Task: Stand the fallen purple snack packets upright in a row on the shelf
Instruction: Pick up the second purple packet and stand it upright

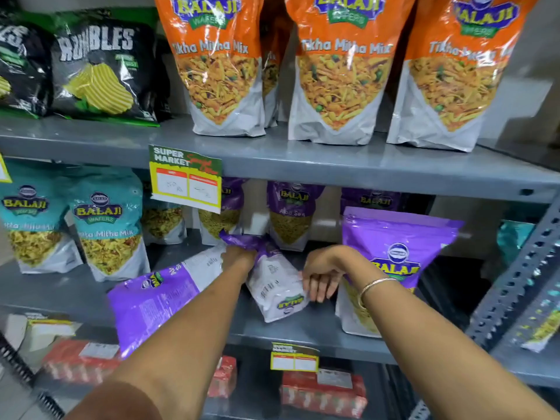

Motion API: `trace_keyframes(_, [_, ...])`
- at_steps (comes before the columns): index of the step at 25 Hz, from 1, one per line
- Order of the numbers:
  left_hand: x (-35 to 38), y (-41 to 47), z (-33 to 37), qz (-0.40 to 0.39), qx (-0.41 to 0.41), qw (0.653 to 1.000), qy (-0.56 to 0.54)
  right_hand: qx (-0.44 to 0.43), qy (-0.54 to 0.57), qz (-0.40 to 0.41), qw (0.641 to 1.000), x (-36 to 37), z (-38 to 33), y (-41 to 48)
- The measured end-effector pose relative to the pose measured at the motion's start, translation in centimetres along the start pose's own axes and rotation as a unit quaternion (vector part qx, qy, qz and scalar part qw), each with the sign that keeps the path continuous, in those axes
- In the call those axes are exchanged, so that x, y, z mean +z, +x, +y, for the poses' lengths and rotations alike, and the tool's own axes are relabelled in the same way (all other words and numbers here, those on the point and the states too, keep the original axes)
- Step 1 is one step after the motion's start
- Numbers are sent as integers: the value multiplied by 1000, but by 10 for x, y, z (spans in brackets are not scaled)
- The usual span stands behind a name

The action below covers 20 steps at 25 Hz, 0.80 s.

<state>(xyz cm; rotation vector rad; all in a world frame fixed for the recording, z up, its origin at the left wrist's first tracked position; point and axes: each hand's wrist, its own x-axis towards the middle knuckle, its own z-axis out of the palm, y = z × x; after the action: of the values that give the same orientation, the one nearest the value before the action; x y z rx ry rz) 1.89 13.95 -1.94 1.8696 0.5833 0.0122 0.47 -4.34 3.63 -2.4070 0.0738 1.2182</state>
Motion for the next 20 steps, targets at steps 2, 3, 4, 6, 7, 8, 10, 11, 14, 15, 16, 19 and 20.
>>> trace_keyframes(2, [-12,11,-10,-67,-47,997,-13,-47,26,151,987,0,-18,22])
trace_keyframes(3, [-15,19,-15,-111,-69,991,1,-66,31,219,973,1,-20,34])
trace_keyframes(4, [-19,25,-17,-151,-85,984,29,-87,34,276,956,2,-20,47])
trace_keyframes(6, [-20,35,-13,-229,-101,965,79,-87,69,315,943,6,-13,72])
trace_keyframes(7, [-18,40,-12,-269,-114,953,78,-80,107,306,943,11,-9,79])
trace_keyframes(8, [-16,38,-10,-301,-125,942,76,-78,135,292,944,15,-8,83])
trace_keyframes(10, [-12,46,-12,-323,-142,933,68,-69,201,274,938,19,-9,90])
trace_keyframes(11, [-8,48,-15,-333,-149,929,60,-68,239,270,930,18,-9,90])
trace_keyframes(14, [0,45,-21,-375,-181,909,7,-57,330,226,915,15,-3,96])
trace_keyframes(15, [2,43,-21,-392,-199,898,-12,-50,345,213,913,14,0,101])
trace_keyframes(16, [3,40,-20,-398,-207,893,-22,-48,352,202,913,13,4,108])
trace_keyframes(19, [2,39,-21,-387,-208,898,-25,-78,356,176,914,9,21,136])
trace_keyframes(20, [0,37,-20,-389,-210,897,-26,-83,349,164,919,9,21,132])
